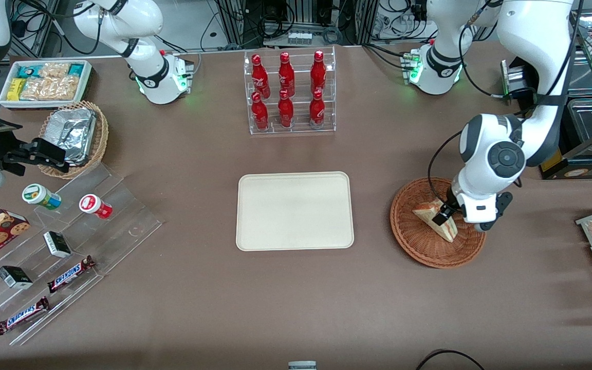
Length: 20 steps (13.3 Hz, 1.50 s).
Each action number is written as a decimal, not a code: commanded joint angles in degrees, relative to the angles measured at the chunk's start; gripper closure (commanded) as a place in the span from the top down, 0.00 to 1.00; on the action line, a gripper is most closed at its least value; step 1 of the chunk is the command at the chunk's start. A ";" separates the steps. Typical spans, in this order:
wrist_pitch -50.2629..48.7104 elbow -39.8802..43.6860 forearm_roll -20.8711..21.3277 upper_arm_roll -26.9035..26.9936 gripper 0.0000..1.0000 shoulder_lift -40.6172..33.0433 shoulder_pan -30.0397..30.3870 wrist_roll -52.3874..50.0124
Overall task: Place sandwich from basket to tray
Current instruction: 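Close the left gripper on the wrapped sandwich's edge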
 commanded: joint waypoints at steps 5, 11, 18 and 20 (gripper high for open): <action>2.64 -0.07 0.73 0.49 0.80 2.30 -1.10 -1.86; 1.68 2.12 0.82 0.49 0.18 2.66 -1.10 -2.48; -26.87 20.56 1.43 -4.51 0.18 2.22 -1.36 3.06; -28.21 24.17 1.26 -8.72 0.18 2.57 -1.36 2.19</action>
